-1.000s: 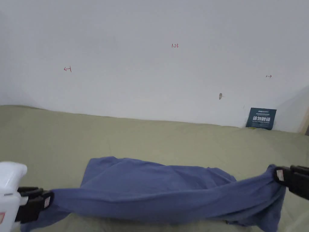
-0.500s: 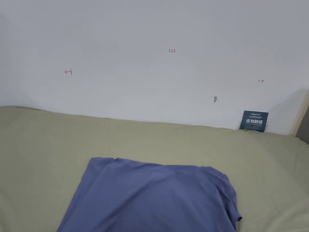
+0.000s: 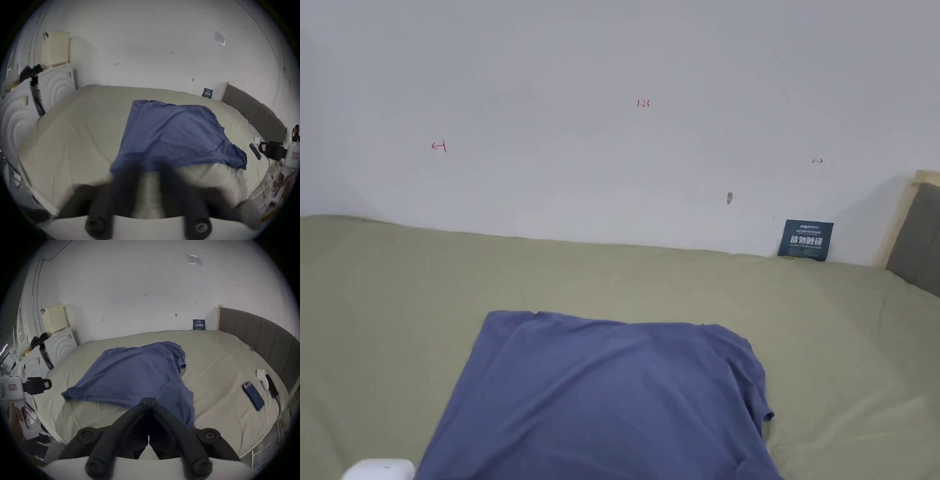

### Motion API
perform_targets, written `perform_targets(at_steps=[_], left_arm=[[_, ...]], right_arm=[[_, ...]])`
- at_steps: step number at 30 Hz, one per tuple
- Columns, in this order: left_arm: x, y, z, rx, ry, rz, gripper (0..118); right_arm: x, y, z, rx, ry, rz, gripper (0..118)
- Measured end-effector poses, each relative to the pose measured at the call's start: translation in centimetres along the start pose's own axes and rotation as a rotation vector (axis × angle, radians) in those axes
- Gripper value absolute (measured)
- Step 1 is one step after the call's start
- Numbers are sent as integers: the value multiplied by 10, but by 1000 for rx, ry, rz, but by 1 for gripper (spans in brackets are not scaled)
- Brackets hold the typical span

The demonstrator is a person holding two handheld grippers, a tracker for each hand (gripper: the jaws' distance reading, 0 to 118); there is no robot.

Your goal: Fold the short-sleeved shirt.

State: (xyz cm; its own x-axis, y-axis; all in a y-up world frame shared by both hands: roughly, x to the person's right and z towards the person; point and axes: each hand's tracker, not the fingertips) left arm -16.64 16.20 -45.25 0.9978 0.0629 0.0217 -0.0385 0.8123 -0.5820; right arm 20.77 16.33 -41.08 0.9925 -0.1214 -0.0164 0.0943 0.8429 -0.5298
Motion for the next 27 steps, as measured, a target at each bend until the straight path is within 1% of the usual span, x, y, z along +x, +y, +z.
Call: perform_targets(at_steps=[1,2,3,5,7,9,10,13,15,16,17,18,19,21,22,23,24,25,27], left_arm=[[8,-9,6,-12,46,21,0],[10,-18,12,-18,4,24,0],[17,-30,20,-36,-75,35,0],[23,-47,23,-89,-70,12,0],[24,-64,24,-129,-60,-19,0],[15,-72,17,-178,-58,22,0],[8,-74,14,-185,-50,59,0],[-12,-68,2,-166,19,114,0],[-25,-57,-15,-154,61,124,1],[-32,-52,-26,-157,78,126,18],[-38,-48,-36,-155,98,127,38],[-44,-44,-46,-163,120,120,62],[-50,-39,-64,-179,124,118,84],[-59,-34,-84,-190,131,134,85],[-65,-32,-92,-200,102,146,85],[-67,-25,-103,-209,107,160,85],[-67,-23,-111,-209,112,165,85],[-69,-21,-118,-206,105,171,85],[-67,-15,-131,-186,83,159,85]], right_arm=[[-8,-9,4,-22,0,13,0],[-15,-16,7,-66,26,22,0],[-23,-26,12,-74,30,18,0],[-32,-40,18,-108,73,62,0],[-38,-53,23,-122,97,64,0],[-37,-58,25,-133,136,37,0],[-36,-59,25,-132,140,30,0],[-26,-52,23,-129,120,26,0],[-16,-46,20,-113,99,15,0],[-9,-41,18,-110,85,4,0],[-3,-38,15,-107,71,-3,0],[3,-34,12,-105,58,-15,0],[10,-31,9,-99,42,-29,1],[21,-24,5,-73,-6,-35,6],[26,-22,1,-78,-8,-38,6],[32,-20,-5,-89,-13,-44,26],[40,-17,-9,-99,-21,-59,53],[44,-18,-16,-131,-9,-81,77],[54,-17,-26,-126,-41,-137,78]])
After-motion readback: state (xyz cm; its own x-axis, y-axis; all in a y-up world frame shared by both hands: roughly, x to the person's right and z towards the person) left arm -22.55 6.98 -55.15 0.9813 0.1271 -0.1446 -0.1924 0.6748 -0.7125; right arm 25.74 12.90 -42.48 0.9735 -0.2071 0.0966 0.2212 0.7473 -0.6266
